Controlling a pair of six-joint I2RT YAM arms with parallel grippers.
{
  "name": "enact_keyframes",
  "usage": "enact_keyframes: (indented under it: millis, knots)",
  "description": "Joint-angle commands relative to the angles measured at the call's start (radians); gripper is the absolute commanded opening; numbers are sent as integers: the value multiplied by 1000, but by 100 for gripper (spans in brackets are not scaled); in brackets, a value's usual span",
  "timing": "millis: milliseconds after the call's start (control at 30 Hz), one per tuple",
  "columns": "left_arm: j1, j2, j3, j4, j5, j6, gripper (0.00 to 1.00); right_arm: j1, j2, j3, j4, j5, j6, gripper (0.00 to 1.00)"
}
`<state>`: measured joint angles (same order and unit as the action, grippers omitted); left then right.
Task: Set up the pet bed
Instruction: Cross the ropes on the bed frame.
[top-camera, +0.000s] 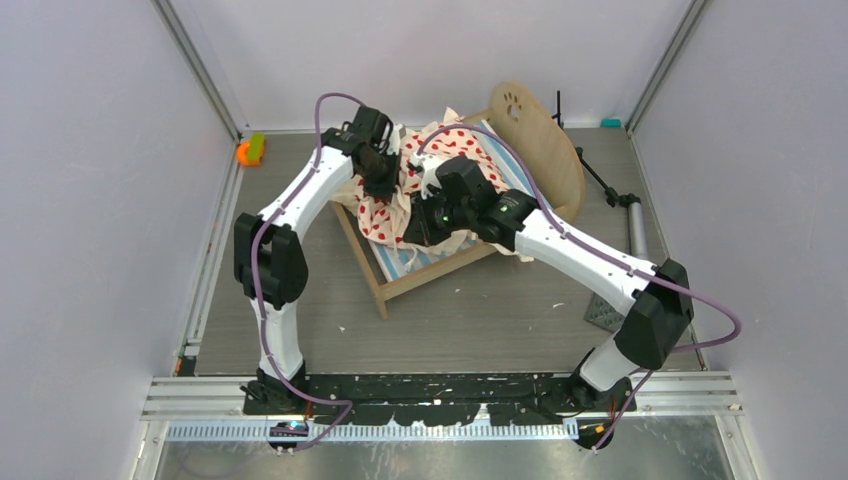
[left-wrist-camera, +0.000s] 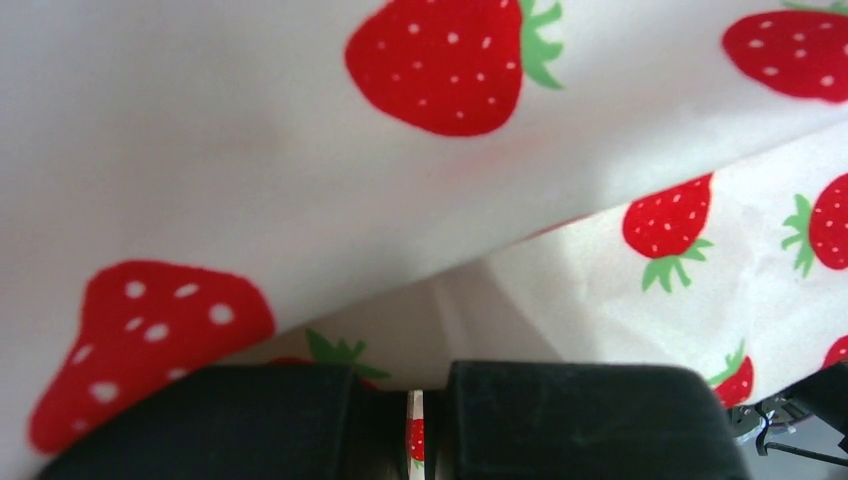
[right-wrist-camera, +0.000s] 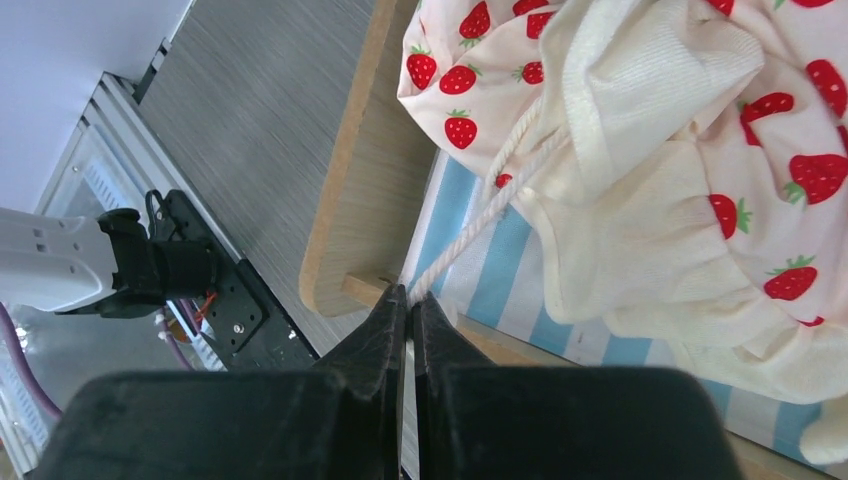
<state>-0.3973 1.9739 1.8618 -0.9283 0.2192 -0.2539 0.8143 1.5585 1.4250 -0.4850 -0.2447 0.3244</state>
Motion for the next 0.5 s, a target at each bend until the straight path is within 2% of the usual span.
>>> enact_keyframes:
  millis: [0, 200, 467]
  knots:
    - [25, -35, -4, 51, -57, 18, 0, 4, 8, -18, 47, -55, 11, 5]
    - [25, -35, -5, 51, -55, 18, 0, -25, 62, -17, -1, -80, -39, 5]
    - [25, -35, -4, 49, -57, 19, 0, -44, 110, 18, -39, -39, -100, 5]
